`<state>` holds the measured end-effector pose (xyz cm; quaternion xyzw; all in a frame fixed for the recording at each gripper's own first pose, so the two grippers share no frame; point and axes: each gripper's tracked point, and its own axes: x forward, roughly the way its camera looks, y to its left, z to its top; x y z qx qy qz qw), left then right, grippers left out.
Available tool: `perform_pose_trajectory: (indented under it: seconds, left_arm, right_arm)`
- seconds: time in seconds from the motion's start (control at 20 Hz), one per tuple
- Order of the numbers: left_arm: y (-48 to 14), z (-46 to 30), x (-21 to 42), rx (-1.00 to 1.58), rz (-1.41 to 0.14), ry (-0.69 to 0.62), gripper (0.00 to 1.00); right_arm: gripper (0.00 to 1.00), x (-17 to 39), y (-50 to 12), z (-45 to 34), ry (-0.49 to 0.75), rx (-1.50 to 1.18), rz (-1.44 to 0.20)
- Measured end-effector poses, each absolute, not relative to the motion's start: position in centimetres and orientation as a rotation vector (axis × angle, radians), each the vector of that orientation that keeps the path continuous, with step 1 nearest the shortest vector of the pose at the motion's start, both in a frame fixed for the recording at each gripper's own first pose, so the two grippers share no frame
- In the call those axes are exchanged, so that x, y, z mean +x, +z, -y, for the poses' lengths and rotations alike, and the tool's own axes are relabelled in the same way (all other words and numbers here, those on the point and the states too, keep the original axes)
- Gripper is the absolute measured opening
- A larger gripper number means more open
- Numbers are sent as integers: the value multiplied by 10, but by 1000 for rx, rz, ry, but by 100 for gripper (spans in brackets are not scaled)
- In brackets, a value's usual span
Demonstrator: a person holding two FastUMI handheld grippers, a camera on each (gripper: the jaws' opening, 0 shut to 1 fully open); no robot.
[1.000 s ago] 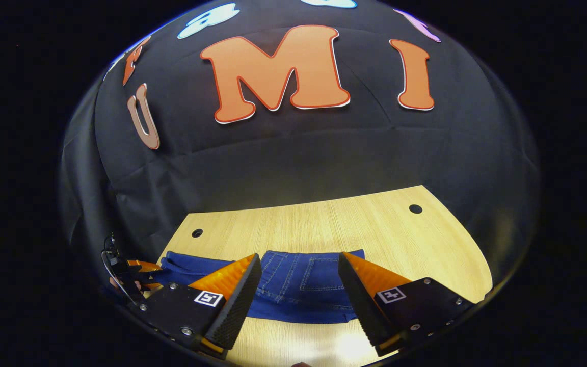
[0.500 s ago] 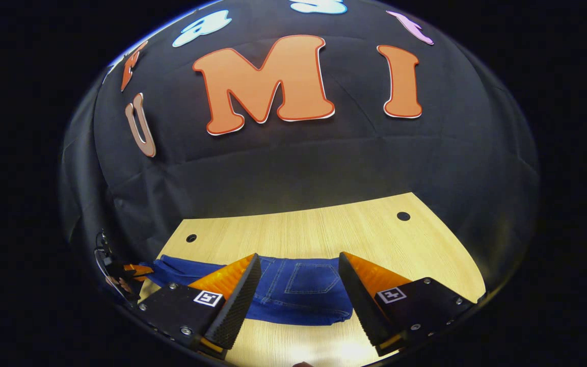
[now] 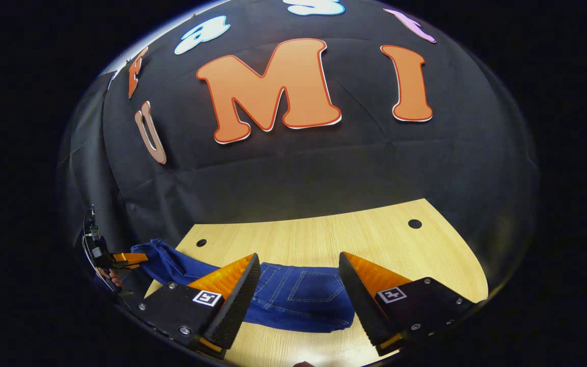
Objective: Grasp the waist and the cuffs of the jeans and fold them to make the two legs overlap; first hold the waist and fold one-third of the jeans toward the cuffs, then hold the cuffs and fold the remaining one-third in the same direction to finish folding.
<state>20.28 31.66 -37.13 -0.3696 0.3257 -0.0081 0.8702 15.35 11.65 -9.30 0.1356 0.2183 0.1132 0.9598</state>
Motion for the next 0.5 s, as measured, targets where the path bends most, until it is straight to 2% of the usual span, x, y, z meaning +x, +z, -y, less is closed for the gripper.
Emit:
perform_pose_trajectory:
  seconds: [0.5]
  left_arm:
    - [-258, -190, 238, -632, -589, -206, 9]
  right_arm:
    - [96, 160, -92, -79, 266, 322, -413]
